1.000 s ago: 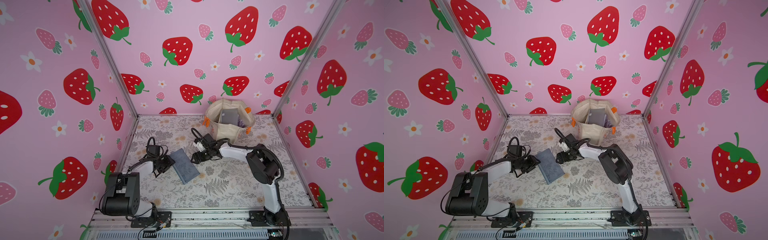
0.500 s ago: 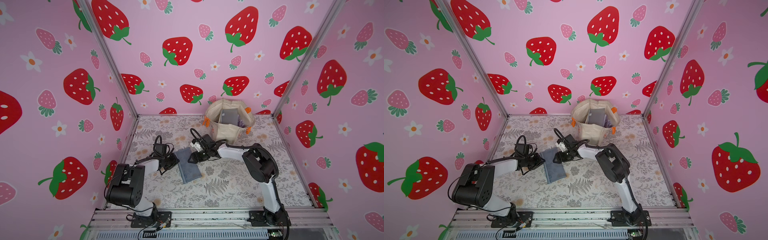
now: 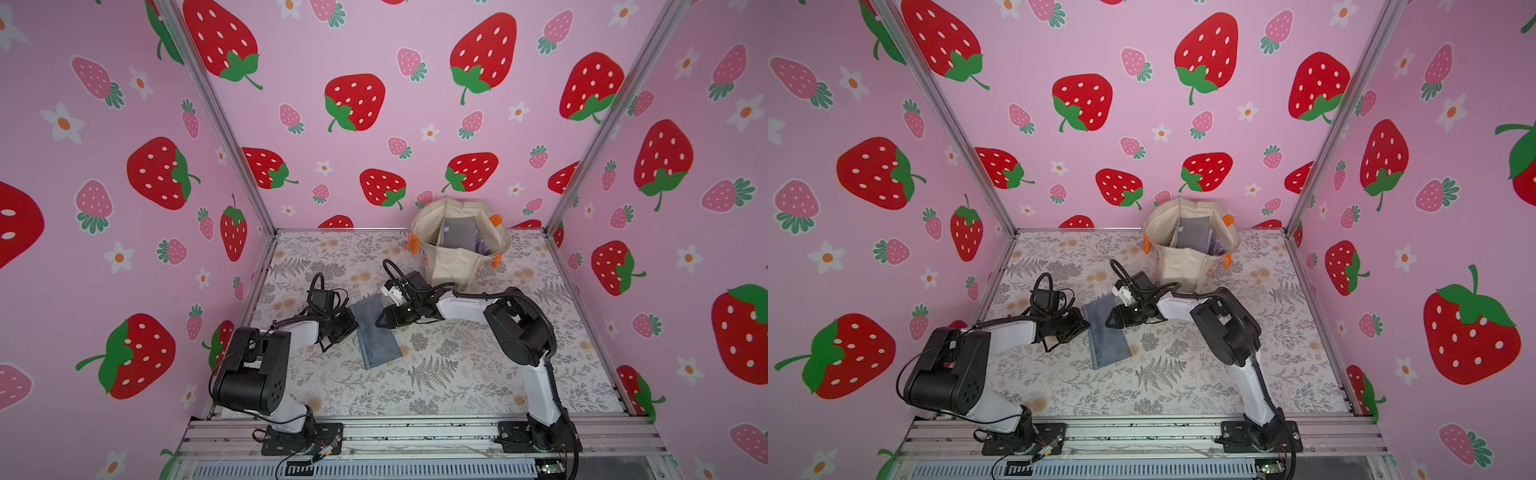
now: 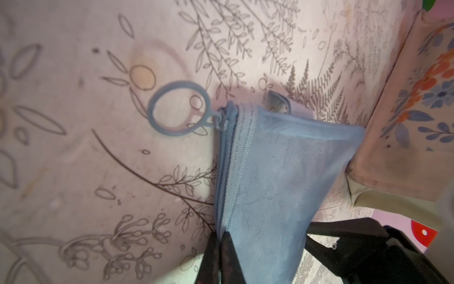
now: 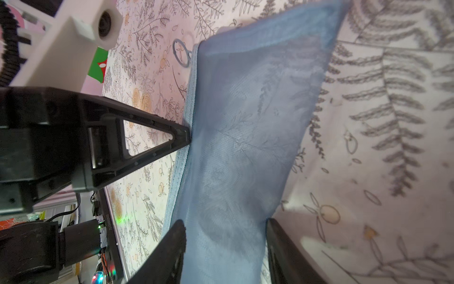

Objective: Put the pencil pouch into the canvas bag
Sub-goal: Pick up the pencil pouch from the center of the board.

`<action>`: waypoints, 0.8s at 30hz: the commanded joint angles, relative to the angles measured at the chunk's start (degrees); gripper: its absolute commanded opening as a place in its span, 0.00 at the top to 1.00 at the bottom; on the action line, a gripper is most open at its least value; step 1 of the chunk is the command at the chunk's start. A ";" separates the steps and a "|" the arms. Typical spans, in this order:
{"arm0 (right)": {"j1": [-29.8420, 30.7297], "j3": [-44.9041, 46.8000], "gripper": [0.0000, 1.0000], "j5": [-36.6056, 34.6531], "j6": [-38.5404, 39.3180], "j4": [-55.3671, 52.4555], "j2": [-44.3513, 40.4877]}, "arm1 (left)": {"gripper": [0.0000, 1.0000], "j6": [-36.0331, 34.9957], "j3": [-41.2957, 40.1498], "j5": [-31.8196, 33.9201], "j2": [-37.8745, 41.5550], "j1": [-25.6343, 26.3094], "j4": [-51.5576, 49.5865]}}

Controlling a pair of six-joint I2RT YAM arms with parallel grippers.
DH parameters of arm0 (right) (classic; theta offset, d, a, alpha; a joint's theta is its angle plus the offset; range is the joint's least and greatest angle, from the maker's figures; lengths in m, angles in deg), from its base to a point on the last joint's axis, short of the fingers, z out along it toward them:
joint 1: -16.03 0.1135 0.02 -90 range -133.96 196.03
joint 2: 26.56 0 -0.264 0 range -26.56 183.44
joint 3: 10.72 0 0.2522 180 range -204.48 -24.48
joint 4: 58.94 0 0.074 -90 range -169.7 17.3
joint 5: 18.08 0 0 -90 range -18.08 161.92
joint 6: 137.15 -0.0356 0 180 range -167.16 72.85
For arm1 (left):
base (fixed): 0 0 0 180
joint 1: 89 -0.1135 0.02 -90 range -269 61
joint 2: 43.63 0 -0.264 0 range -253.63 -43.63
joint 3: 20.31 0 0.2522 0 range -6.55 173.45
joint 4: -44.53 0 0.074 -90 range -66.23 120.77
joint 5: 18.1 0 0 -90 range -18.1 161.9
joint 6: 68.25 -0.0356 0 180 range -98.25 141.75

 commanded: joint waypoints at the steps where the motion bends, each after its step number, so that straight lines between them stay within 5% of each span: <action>1: 0.29 1.43 0.45 -0.76 -0.20 0.13 -3.47 | 1.00 -0.19 -1.12 -0.48 1.48 0.38 -2.24; 10: -1.75 8.63 0.19 -2.04 -1.50 -0.88 -15.70 | 1.00 -4.02 1.15 -0.39 16.68 0.11 -9.67; 24: -5.39 9.83 0.08 4.67 -8.07 3.58 -32.08 | 1.00 -5.63 9.03 -13.71 36.22 0.11 -10.55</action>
